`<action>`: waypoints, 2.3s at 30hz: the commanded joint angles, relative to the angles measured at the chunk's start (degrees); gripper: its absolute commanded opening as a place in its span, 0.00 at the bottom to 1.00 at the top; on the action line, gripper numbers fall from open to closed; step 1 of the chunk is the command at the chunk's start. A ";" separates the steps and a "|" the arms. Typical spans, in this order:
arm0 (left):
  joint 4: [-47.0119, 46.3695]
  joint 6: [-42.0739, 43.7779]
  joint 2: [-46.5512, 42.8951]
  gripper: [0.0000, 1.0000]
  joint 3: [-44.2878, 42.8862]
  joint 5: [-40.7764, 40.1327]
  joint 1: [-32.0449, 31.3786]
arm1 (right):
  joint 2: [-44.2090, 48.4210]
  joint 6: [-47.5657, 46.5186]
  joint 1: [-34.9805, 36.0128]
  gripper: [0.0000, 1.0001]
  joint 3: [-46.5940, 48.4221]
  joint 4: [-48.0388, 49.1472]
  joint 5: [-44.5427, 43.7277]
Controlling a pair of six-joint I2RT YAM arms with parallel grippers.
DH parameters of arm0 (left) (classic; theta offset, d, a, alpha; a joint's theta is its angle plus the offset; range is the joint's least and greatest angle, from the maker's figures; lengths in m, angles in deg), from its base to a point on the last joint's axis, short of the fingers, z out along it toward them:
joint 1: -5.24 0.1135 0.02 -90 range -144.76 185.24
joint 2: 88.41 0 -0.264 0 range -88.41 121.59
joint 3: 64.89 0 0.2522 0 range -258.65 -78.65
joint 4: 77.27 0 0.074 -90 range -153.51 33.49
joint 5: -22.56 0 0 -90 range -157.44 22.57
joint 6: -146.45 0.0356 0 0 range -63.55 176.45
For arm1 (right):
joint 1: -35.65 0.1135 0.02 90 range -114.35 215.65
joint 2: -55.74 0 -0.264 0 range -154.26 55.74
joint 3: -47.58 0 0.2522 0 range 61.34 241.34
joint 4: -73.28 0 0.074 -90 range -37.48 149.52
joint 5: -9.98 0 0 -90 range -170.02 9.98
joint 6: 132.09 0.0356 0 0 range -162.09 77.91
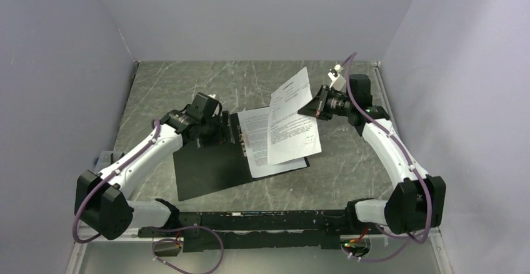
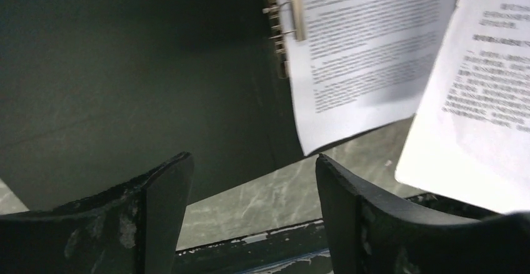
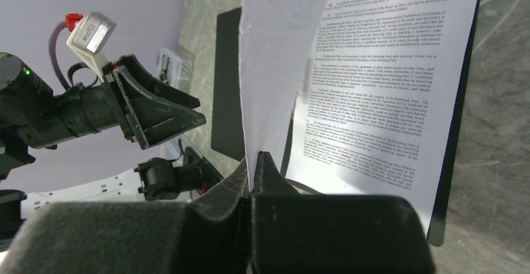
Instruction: Put the files into the folder
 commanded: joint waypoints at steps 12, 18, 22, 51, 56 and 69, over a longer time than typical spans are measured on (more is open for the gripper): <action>-4.74 -3.94 7.15 0.86 8.83 -5.20 0.42 | -13.70 -5.00 5.48 0.00 5.13 4.18 0.53; -6.02 -4.03 9.96 0.84 10.63 -4.30 0.55 | -18.13 -4.39 7.53 0.00 6.38 6.51 1.40; -6.96 -3.96 11.47 0.83 11.46 -3.55 0.79 | -20.63 -3.59 8.11 0.00 6.37 8.37 1.71; -9.44 -3.46 14.84 0.81 13.61 -2.16 1.34 | -31.75 -1.18 9.17 0.00 2.38 17.08 4.49; -9.50 -3.48 14.79 0.81 13.73 -2.16 1.34 | -31.53 -1.00 9.20 0.00 0.81 17.80 4.11; -9.66 -3.61 14.66 0.80 13.79 -1.27 1.34 | -32.10 0.64 9.20 0.04 -0.97 19.75 3.27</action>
